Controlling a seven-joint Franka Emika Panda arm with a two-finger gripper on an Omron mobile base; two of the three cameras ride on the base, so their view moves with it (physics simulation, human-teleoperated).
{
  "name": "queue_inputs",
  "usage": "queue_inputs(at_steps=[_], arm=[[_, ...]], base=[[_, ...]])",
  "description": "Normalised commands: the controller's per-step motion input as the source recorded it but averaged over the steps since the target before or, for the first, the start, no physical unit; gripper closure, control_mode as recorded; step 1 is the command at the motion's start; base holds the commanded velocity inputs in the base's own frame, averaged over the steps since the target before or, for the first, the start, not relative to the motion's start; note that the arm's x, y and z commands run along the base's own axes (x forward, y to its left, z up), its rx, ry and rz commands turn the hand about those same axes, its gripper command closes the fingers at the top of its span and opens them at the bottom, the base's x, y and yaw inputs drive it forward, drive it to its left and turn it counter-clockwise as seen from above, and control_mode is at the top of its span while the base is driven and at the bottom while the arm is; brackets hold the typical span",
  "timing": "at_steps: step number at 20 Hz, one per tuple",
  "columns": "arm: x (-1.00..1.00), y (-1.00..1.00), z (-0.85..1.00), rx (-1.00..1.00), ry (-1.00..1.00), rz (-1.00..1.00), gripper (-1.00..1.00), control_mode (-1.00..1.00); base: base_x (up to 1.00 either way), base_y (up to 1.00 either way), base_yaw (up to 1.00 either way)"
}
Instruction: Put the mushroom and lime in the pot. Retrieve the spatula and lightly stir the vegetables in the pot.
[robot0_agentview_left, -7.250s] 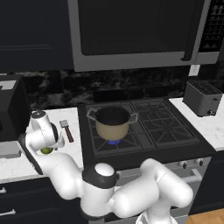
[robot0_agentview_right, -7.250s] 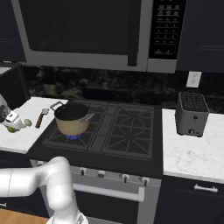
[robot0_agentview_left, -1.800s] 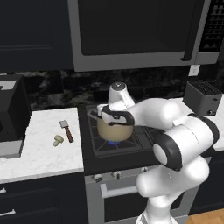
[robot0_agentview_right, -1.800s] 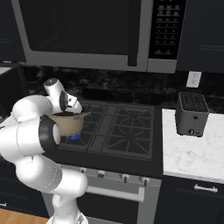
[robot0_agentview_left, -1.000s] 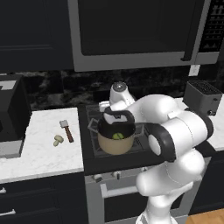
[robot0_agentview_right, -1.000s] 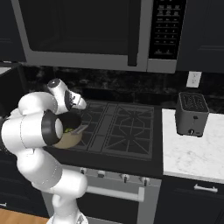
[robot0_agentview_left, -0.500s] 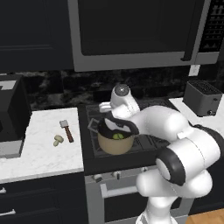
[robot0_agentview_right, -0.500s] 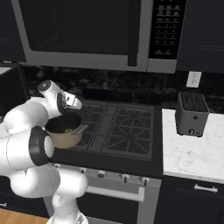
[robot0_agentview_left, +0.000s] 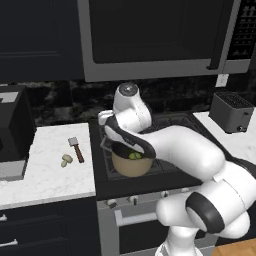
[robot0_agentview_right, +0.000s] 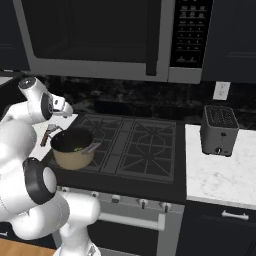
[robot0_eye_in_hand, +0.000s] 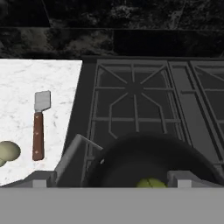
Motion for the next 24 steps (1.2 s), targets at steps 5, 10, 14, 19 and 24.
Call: queue_inputs(at_steps=[5,10,14,19,24], arm=[[-0.31,1.0,-0.07,-0.12,0.1,0.05,-1.0,-1.0],[-0.33,1.0,-0.37,-0.17,0.01,0.01,-1.0,-1.0],[-0.09,1.0,-0.46,-0.12,0.04,0.0,-1.0,-1.0],[0.11,0.68,-0.55,-0.05,0.12,0.0,-1.0,-1.0],[0.24,0.47,-0.56,-0.01,0.13,0.0,-1.0,-1.0]], base=[[0.0,0.0,0.0],[0.0,0.0,0.0],[0.0,0.0,0.0],[0.0,0.0,0.0],[0.0,0.0,0.0]])
